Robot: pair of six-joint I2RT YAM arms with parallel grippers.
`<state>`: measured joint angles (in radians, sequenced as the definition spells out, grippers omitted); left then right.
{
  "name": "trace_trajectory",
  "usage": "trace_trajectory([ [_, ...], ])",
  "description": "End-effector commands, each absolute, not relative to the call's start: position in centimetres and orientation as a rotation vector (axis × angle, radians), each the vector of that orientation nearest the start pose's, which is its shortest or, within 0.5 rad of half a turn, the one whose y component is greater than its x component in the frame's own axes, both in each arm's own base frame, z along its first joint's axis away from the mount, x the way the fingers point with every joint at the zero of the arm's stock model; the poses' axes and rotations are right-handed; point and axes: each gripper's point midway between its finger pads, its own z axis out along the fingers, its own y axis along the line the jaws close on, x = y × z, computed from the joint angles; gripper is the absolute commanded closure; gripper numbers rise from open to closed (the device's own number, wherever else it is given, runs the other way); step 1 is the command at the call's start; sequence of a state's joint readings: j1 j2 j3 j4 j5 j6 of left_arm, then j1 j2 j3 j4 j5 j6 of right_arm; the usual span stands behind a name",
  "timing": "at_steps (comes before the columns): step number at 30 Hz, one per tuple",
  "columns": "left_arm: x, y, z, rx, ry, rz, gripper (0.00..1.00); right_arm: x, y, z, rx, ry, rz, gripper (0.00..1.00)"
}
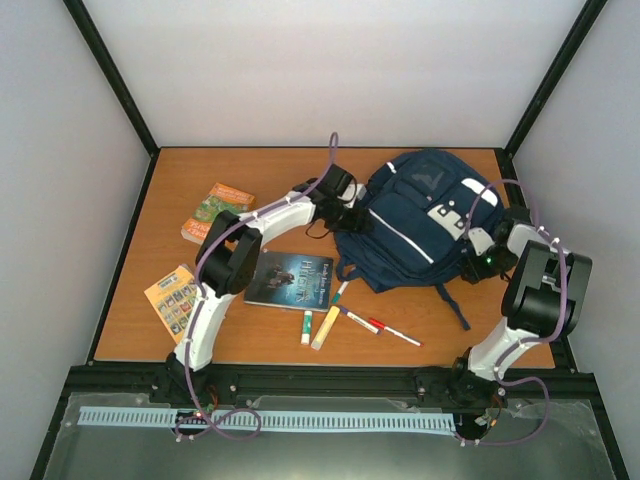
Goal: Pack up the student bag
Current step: Adjust the student bag at the center of the board.
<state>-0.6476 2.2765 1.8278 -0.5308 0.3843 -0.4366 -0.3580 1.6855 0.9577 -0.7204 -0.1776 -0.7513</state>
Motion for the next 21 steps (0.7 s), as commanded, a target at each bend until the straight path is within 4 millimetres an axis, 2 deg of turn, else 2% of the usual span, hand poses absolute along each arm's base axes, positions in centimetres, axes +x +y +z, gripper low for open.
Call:
trace_trajectory([
  [1, 37.3, -44.2, 9.3, 0.638, 2.577, -0.967, 0.31, 34.4, -8.9, 1.9, -0.557, 2.784, 0.086, 0.31],
  [8, 31.0, -49.0, 9.5, 0.81, 2.563, -1.019, 0.33, 35.5, -10.4, 1.0, -0.523, 2.798, 0.072, 0.32],
  [10, 29.7, -49.8, 9.5, 0.848, 2.563, -1.014, 0.33, 35.8, -10.7, 0.8, -0.52, 2.798, 0.076, 0.32],
  [17, 28.3, -50.1, 8.7, 0.843, 2.598, -0.986, 0.34, 36.3, -10.5, 0.9, -0.521, 2.782, 0.126, 0.32],
  [21, 26.4, -49.8, 8.1, 0.87, 2.617, -0.992, 0.34, 36.8, -10.3, 1.1, -0.515, 2.772, 0.148, 0.32],
])
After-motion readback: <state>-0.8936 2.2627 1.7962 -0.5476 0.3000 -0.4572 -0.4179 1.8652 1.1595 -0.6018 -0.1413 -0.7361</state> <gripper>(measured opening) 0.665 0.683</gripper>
